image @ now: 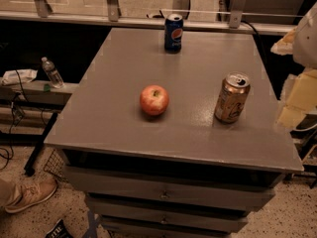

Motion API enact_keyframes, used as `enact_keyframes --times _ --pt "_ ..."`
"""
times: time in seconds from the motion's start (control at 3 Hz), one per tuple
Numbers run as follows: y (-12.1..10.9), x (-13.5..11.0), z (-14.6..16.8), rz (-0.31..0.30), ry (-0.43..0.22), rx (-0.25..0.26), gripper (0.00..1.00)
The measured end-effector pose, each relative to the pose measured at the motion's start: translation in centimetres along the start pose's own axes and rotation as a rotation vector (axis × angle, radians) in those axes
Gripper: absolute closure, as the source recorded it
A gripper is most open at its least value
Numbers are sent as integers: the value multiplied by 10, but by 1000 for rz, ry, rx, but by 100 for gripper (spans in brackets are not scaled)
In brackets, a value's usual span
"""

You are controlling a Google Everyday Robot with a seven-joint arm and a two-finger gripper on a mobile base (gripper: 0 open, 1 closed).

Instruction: Move apple near pepsi can

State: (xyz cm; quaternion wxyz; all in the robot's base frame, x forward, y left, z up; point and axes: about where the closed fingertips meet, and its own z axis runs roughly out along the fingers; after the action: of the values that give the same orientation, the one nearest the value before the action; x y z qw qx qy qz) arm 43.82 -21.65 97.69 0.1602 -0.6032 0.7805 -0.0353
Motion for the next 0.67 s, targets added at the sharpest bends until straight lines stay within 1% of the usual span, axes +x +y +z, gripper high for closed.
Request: enact_keyframes --times 0.33,0.67 --pt "0 0 0 0 0 0 0" --pt "-9 -21 -3 8 -54 32 0"
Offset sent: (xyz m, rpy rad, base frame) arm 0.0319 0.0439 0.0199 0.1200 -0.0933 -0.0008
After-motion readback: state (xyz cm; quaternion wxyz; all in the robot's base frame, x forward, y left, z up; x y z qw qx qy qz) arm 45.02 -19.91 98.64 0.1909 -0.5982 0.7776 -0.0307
